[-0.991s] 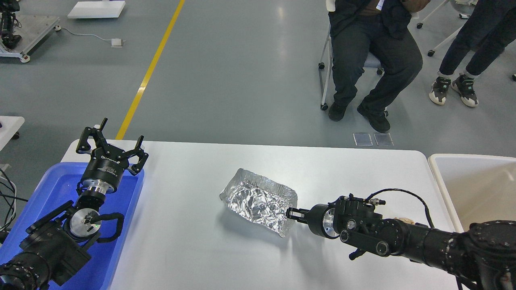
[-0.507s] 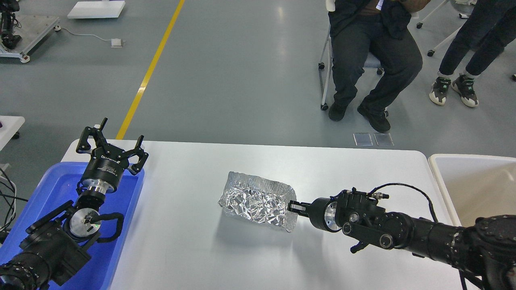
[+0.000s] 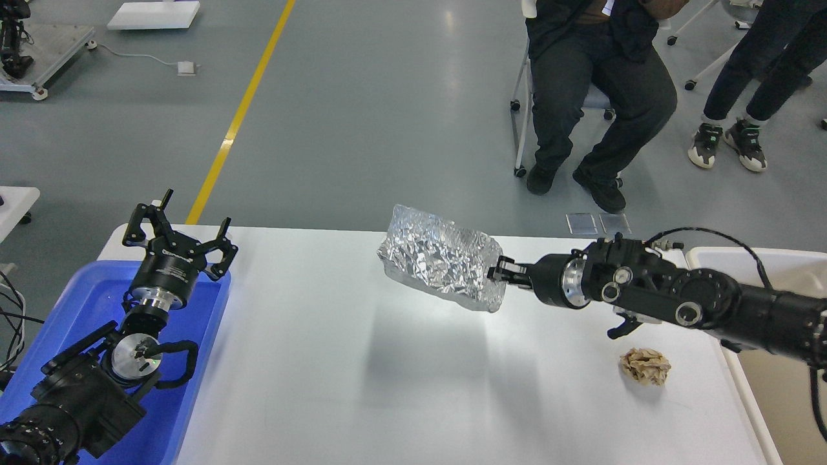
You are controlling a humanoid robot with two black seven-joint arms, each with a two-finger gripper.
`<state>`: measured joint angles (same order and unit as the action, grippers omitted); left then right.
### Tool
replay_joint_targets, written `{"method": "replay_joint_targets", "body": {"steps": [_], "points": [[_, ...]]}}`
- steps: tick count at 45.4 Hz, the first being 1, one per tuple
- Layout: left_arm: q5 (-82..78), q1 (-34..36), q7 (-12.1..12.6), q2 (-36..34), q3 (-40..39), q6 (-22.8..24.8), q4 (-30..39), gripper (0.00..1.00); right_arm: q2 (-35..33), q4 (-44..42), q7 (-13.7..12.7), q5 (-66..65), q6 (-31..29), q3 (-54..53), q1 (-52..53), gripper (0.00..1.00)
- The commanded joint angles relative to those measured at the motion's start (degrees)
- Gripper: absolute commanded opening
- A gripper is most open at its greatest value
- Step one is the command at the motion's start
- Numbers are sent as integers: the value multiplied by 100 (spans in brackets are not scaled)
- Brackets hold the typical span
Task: Tidy desktop
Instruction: 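Lift the foil tray with the right gripper and carry it to the white bin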
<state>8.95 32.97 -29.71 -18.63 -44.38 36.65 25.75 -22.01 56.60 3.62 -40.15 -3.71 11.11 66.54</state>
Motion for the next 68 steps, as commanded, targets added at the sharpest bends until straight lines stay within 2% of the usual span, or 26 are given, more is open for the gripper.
{"method": "replay_joint_targets", "body": {"steps": [1,8,16,26,31,42,56,68], "points": [[1,-1,0,0,-9,9,0,100,-892,773,-19,499,-385,418,1053,0],[1,-10,0,0,-9,18,0,100,-1305,1125,-37,684,-613,708,1703,0],[1,-10,0,0,-9,18,0,100,-1771,1152,-63,658,-895,831,2038,0],[-7,-10,0,0,-9,18,0,100,-2553,950,-72,508,-983,1024,2082,0],[1,-10,0,0,-9,18,0,100,-2756,520,-55,500,-921,1209,1977,0],[1,-10,0,0,-9,27,0,100,-3116,-816,-19,543,-552,1315,1046,0],[1,-10,0,0,-9,18,0,100,-3846,-1291,16,842,229,1034,-466,0],[-7,-10,0,0,-9,18,0,100,-3372,-2091,25,1756,862,911,-1644,0]]}}
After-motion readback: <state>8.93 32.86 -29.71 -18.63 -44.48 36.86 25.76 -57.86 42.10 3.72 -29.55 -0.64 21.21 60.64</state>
